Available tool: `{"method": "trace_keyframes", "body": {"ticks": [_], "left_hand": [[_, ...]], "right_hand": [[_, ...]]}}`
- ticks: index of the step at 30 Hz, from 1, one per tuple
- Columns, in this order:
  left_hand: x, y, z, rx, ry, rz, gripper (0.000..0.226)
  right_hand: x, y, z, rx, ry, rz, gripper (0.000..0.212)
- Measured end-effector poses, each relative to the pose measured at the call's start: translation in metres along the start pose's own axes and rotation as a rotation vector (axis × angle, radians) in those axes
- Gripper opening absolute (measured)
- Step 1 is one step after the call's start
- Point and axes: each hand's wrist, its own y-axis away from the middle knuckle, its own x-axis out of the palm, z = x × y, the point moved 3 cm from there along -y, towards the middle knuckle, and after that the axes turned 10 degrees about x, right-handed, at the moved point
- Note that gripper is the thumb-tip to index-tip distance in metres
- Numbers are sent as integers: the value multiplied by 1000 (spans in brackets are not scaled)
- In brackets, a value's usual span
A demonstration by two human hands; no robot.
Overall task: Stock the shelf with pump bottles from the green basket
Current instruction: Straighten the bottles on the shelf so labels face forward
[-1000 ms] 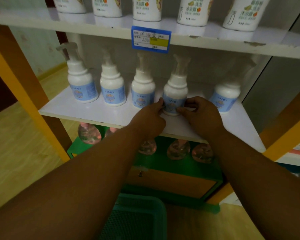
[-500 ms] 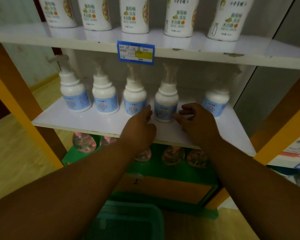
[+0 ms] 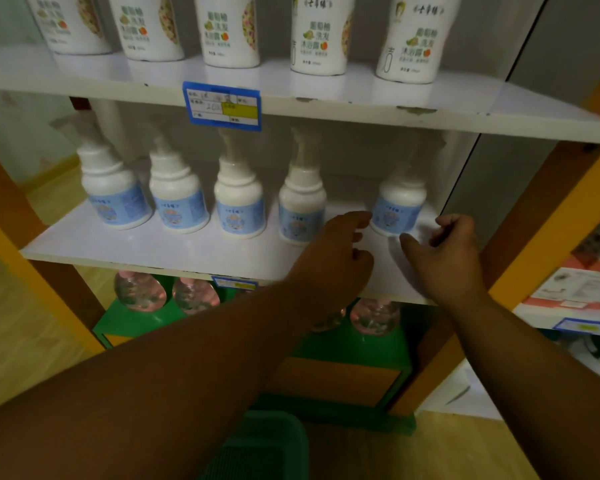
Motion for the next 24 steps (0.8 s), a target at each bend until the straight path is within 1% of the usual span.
{"method": "trace_keyframes", "body": {"ticks": [2,4,6,8,10,12,15,19,21,24], "left_hand": [[7,-10,3,-77,-3,22,68],[11,-19,6,-131,-53,53,75],[13,-27,9,-154,-111,93,80],[16,-31,12,-167,-143,132,82],[18,-34,14,-181,-143,182,83],[22,-33,15,-175,-144,232,80],[26,-31,15,-151,-114,273,76],[19,-40,21,-212,-101,198,77],[12,-44,27,-217,-76,183,74],[12,-49,26,-223,-90,167,70]], "right_hand": [[2,-2,-1,10,-7,41,73],[4,-5,0,33,-16,117,91],[7,-7,3,60,-45,212,100],[10,-7,7,48,-78,290,99],[12,-6,11,-3,-99,317,89],[13,-6,11,-28,-84,306,81],[12,-7,9,-20,-27,259,79],[12,-14,12,26,-48,246,91],[14,-18,14,36,-63,231,98],[22,-21,16,26,-21,195,93]]}}
